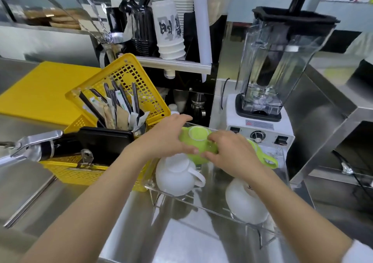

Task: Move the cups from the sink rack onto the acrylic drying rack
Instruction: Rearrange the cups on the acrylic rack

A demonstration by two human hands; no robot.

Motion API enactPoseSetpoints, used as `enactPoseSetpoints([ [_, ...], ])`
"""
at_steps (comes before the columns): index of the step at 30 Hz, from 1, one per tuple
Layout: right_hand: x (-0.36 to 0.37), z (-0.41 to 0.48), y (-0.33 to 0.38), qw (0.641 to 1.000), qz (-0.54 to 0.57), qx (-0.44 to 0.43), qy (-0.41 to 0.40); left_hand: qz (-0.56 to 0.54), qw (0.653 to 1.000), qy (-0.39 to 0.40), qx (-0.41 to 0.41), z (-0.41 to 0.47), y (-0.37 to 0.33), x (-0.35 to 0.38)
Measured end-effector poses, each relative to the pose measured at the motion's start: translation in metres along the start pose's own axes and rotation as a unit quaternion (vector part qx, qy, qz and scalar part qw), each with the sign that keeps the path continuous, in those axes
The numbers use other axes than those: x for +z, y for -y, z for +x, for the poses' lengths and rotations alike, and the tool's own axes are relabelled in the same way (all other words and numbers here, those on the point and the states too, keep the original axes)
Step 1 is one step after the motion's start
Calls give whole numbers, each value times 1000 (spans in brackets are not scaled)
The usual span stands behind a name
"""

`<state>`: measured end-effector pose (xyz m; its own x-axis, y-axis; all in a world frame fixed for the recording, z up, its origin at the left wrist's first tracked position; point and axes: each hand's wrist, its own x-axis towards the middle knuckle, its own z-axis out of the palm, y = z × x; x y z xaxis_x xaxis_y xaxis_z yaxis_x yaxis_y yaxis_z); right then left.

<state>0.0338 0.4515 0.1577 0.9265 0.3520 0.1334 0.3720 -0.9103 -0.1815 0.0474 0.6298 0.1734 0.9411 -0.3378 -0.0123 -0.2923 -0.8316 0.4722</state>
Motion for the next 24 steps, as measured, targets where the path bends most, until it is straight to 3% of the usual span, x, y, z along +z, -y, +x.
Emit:
enactPoseSetpoints([
  [6, 18, 23, -10, 990, -116, 33, 77, 146, 982, 118, -3, 48, -6, 9],
  [9, 24, 26, -12, 989, -122, 29, 82, 165, 969, 182, 8, 61, -5, 14],
  [13, 22, 27, -14, 990, -106, 27, 88, 173, 963, 206, 22, 69, -5, 14],
  [16, 20, 25, -15, 991, -95, 29, 91, 184, 963, 194, 40, 67, -6, 14],
  [24, 1, 25, -13, 997, -45, 17, 67, 215, 972, 60, 77, 52, -4, 5],
])
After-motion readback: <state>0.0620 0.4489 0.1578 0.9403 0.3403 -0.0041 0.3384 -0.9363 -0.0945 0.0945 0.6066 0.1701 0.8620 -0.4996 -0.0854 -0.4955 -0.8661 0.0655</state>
